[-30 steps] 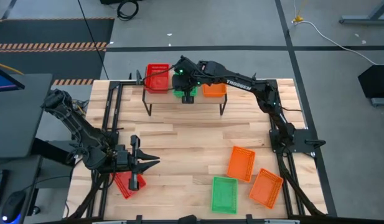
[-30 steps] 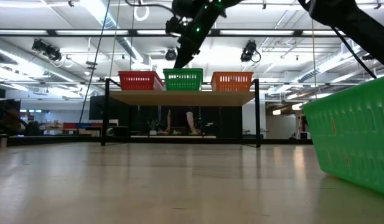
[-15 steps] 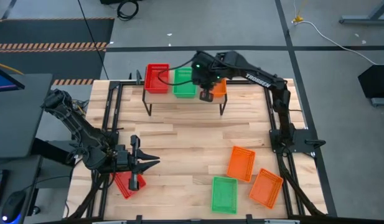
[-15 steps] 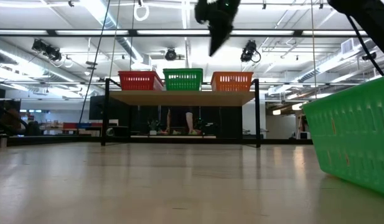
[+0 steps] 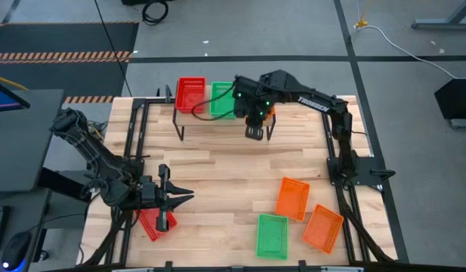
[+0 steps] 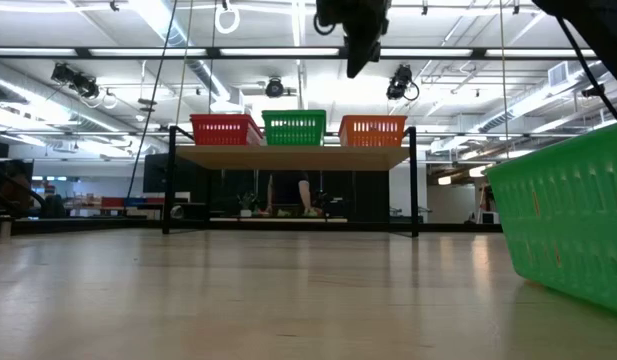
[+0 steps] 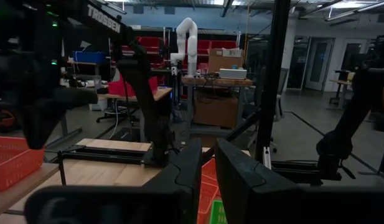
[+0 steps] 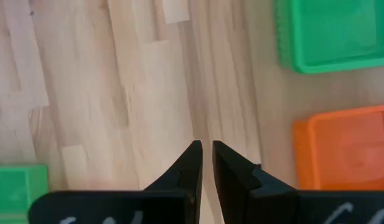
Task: Stack baskets on shelf by color
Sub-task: Stack the top orange basket on top of the orange basket on the shelf
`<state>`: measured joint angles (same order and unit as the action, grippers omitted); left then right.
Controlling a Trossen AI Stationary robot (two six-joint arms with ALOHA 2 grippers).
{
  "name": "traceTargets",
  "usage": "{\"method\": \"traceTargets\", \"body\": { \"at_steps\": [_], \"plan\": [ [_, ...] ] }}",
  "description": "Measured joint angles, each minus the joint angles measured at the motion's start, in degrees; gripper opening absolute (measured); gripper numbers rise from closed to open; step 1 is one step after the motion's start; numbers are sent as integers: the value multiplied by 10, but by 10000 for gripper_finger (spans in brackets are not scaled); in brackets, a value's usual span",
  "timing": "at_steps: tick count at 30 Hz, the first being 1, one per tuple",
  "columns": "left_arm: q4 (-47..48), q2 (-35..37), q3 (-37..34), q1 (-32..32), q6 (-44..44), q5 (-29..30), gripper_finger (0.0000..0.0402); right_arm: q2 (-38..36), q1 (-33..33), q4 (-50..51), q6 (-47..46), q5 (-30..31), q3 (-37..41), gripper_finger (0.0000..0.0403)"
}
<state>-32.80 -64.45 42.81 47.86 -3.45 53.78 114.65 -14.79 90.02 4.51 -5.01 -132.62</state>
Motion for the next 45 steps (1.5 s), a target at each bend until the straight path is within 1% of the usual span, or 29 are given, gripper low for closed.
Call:
{"method": "traceTargets", "body": {
  "at_steps": [5,10,15,19,22,26,29,31,32,33,35,37,39,42,43,45],
  "plan": [
    [0,0,0,0,-2,0,53,0,66,-1,-47,17,4,63],
    [0,0,0,0,-19,0,52,0,136,0,-106,50,52,106],
    [-2,0,0,0,-49,0,53,0,205,0,-166,85,138,148],
    [-4,0,0,0,-78,0,51,-15,255,0,-215,96,216,168],
    [-4,0,0,0,-97,0,52,-41,291,1,-271,100,277,174],
    [-4,6,0,-1,-121,2,58,-82,337,-13,-370,105,354,174],
    [7,15,0,-1,-121,4,64,-110,377,-72,-440,91,409,174],
    [46,28,0,-5,-101,3,67,-123,403,-115,-486,74,443,174],
    [75,39,0,-10,-78,-5,69,-127,416,-133,-508,68,457,174],
    [111,52,0,-21,-50,-25,71,-129,427,-146,-529,62,470,174],
    [187,76,0,-53,10,-97,76,-130,449,-153,-568,53,490,174],
    [232,89,0,-92,48,-165,79,-127,466,-153,-599,50,503,175],
    [253,92,0,-123,61,-209,83,-125,481,-156,-621,50,512,176],
    [251,80,-1,-158,73,-263,87,-125,494,-182,-646,49,518,178],
    [251,72,-1,-170,73,-276,89,-125,497,-185,-652,49,518,178],
    [255,57,-1,-192,76,-283,94,-125,503,-180,-667,50,518,179]
  ]
}}
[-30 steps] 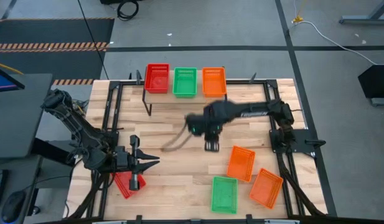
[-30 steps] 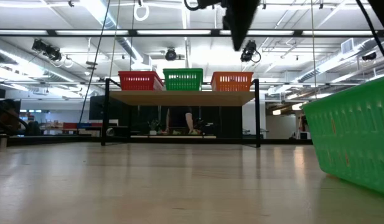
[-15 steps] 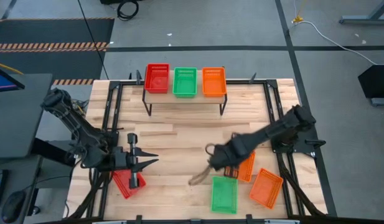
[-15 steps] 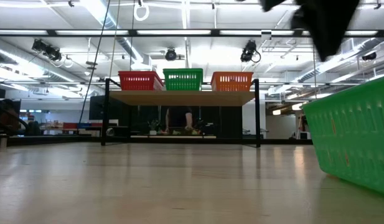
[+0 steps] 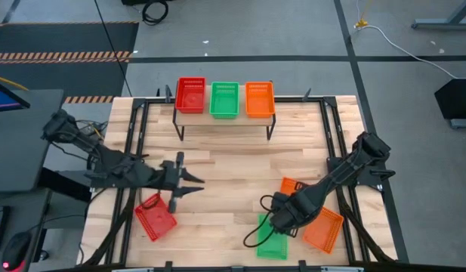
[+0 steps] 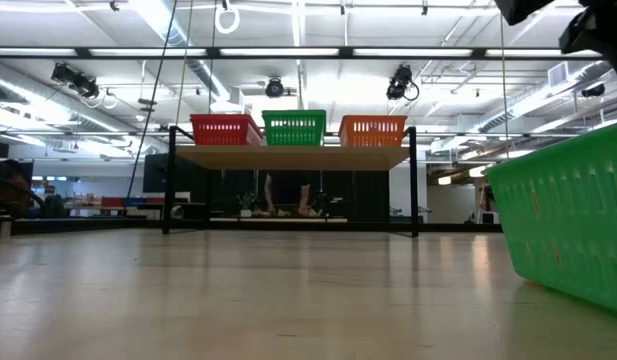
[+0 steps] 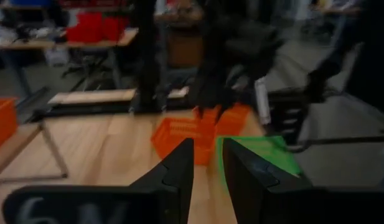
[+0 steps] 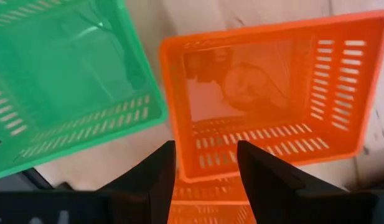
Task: Stack baskets on shelf by color
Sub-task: Stack the top orange basket on top of the orange basket on the shelf
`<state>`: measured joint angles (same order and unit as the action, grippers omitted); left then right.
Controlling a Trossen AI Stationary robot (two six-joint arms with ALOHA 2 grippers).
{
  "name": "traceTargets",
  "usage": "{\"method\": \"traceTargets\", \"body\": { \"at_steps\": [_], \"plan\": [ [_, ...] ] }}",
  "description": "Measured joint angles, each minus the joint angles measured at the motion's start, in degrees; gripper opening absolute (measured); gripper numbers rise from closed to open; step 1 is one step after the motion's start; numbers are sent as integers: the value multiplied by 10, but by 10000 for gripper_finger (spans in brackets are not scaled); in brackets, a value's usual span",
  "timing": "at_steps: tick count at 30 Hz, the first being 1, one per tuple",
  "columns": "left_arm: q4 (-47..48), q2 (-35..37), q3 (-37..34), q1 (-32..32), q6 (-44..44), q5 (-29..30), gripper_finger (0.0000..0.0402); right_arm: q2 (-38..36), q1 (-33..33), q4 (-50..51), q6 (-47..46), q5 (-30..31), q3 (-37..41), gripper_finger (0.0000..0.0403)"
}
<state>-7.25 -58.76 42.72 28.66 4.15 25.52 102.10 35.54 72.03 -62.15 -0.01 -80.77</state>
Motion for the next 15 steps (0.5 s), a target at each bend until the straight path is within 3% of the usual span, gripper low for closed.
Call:
{"method": "traceTargets", "body": {
  "at_steps": [6,15],
  "plan": [
    [-34,-24,0,-28,6,-2,105,0,38,-3,-30,5,1,179],
    [-110,-78,0,-51,-3,-126,106,0,67,-28,-50,6,63,179]
  ]
}}
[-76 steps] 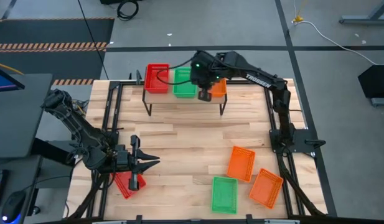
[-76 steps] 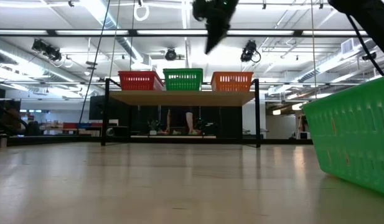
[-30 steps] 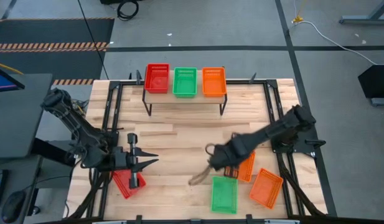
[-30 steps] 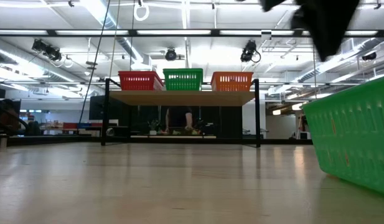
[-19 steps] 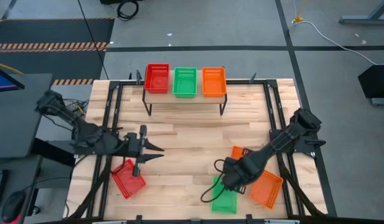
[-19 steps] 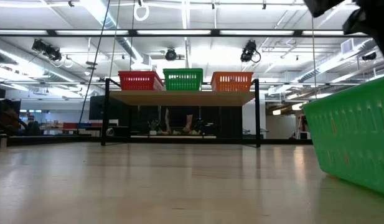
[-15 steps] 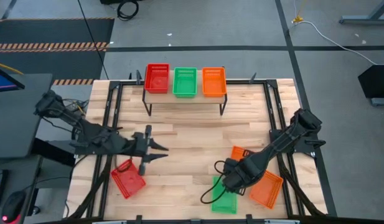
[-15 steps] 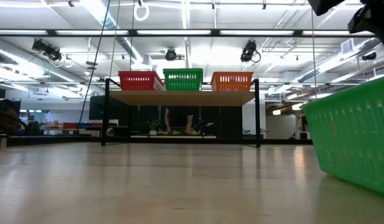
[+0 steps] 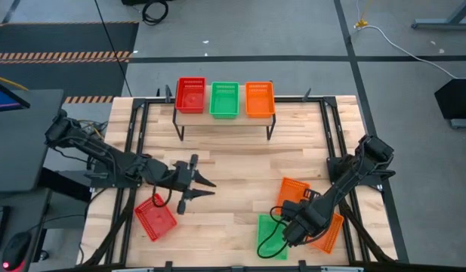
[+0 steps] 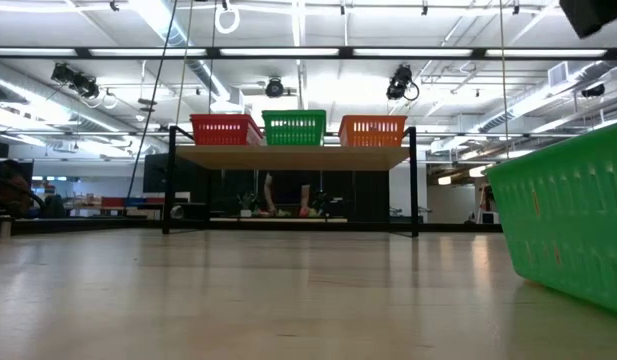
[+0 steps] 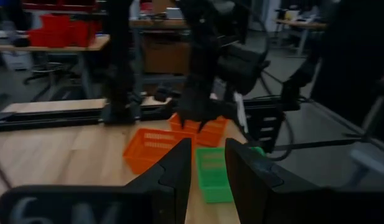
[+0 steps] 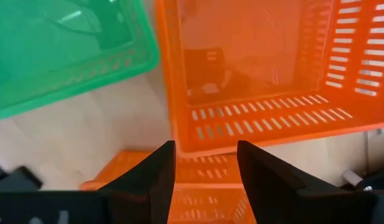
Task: Stack baskets on shelf by color
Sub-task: Stack the top orange basket on top of the orange basket on the shelf
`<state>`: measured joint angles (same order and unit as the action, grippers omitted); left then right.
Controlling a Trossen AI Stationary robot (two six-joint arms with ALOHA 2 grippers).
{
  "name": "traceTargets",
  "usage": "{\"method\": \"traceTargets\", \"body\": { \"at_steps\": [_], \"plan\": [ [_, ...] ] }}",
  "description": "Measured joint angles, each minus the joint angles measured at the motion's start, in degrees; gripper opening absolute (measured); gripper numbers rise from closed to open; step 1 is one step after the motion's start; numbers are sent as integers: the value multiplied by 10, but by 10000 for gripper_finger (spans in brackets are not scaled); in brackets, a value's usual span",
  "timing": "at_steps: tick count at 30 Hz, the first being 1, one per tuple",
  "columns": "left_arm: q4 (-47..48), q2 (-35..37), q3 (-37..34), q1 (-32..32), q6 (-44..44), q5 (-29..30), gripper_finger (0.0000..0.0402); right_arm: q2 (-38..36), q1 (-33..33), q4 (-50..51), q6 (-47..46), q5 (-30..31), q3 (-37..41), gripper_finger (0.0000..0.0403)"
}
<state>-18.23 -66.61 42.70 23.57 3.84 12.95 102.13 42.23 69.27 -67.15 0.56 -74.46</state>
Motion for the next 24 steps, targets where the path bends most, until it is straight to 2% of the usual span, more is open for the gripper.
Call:
{"method": "traceTargets", "body": {
  "at_steps": [5,10,24],
  "plan": [
    [-29,-29,0,-13,16,-10,106,0,0,-7,23,-1,15,179],
    [-38,-30,0,-16,33,-9,103,0,0,-16,34,-2,15,179],
    [-46,-29,0,11,32,-8,102,0,0,-56,38,24,16,179]
  ]
}}
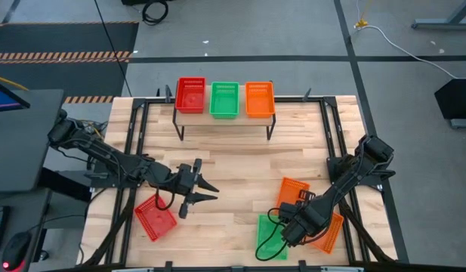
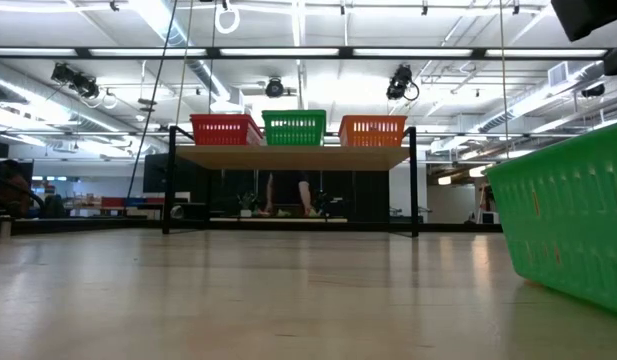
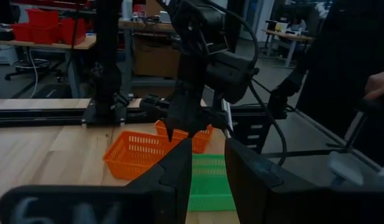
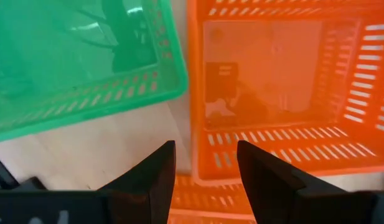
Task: Stack baskets on shelf by color
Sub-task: Stack the top orange basket on top of the orange basket on the shelf
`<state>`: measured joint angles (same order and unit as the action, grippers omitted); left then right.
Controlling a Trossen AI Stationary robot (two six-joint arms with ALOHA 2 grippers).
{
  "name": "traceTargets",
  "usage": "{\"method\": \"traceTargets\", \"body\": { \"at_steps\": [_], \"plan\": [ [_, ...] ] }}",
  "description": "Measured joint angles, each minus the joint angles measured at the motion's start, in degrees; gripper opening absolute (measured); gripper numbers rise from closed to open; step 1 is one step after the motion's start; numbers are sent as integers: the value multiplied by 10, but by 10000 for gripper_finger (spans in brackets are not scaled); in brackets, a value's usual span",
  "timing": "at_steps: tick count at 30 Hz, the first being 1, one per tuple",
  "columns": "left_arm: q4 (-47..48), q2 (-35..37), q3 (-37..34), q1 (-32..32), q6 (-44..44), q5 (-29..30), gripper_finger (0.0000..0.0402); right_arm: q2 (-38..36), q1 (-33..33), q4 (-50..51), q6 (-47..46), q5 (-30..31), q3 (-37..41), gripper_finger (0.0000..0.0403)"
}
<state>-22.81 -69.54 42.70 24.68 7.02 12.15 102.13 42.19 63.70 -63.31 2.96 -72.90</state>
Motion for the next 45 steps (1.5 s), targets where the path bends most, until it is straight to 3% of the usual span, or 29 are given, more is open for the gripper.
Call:
{"method": "traceTargets", "body": {
  "at_steps": [6,14,18,22,27,31,38,45],
  "plan": [
    [0,0,0,0,-2,0,100,0,0,-70,-1,-13,43,179],
    [0,0,0,0,-2,0,101,0,0,-78,22,1,77,167],
    [0,0,0,0,-2,0,98,0,0,-77,40,19,78,116],
    [1,0,0,0,-1,0,96,0,-4,-74,48,20,78,25],
    [6,0,0,0,1,0,98,0,-4,-41,42,12,74,18],
    [6,0,0,0,2,0,95,0,-4,72,42,25,34,11],
    [7,0,0,0,3,0,96,-1,-27,240,94,140,-97,11],
    [10,0,0,1,3,0,92,-15,-110,242,275,212,-204,11]
  ]
}}
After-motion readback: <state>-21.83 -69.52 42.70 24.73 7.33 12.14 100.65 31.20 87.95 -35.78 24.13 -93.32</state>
